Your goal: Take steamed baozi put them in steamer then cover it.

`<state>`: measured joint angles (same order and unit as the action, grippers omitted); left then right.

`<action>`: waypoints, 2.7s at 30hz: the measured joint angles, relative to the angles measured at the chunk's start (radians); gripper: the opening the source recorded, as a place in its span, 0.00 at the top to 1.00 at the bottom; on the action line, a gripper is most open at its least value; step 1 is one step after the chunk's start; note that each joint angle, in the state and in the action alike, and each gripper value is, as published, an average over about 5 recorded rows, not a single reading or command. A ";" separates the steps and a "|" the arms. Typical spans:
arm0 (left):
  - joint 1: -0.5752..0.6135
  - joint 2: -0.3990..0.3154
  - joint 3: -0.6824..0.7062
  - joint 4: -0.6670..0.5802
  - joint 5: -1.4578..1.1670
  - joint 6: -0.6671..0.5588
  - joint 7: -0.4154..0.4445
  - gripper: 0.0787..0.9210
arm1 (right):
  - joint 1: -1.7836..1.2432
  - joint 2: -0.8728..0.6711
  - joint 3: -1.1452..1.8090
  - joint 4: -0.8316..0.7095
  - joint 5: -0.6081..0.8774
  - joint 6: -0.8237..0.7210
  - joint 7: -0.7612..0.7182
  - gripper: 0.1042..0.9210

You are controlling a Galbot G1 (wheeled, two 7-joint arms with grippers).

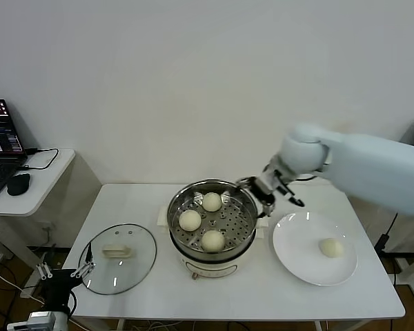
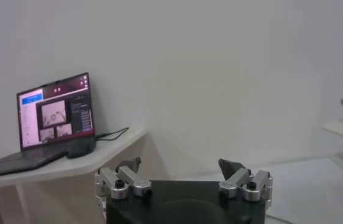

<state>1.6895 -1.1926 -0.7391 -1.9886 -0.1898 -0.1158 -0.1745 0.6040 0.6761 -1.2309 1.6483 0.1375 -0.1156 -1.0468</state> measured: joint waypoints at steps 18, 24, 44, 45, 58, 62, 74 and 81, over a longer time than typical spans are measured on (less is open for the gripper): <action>-0.014 0.019 0.025 0.027 0.003 0.000 0.001 0.12 | -0.422 -0.303 0.324 -0.121 -0.172 -0.115 -0.019 0.12; -0.004 0.018 0.017 0.025 0.005 0.004 0.002 0.12 | -0.622 -0.309 0.494 -0.191 -0.241 -0.112 -0.012 0.12; 0.012 0.007 -0.006 0.015 0.018 0.002 0.002 0.12 | -0.882 -0.189 0.708 -0.361 -0.347 -0.092 0.016 0.12; 0.012 0.007 -0.006 0.015 0.018 0.002 0.002 0.12 | -0.887 -0.182 0.711 -0.367 -0.350 -0.092 0.018 0.12; 0.012 0.003 -0.006 0.018 0.024 -0.004 0.002 0.12 | -0.914 -0.127 0.736 -0.414 -0.368 -0.096 0.029 0.23; 0.013 0.001 -0.007 0.019 0.024 -0.005 0.001 0.12 | -0.917 -0.125 0.740 -0.416 -0.372 -0.099 0.025 0.33; 0.009 -0.002 -0.007 0.018 0.029 -0.012 0.000 0.12 | -0.866 -0.152 0.711 -0.391 -0.337 -0.116 0.006 0.42; 0.004 0.003 -0.003 0.017 0.034 -0.015 0.000 0.12 | -0.741 -0.189 0.619 -0.331 -0.259 -0.150 -0.002 0.42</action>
<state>1.6935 -1.1895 -0.7422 -1.9715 -0.1559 -0.1312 -0.1748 -0.1370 0.4870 -0.6118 1.3172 -0.1217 -0.2657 -1.0490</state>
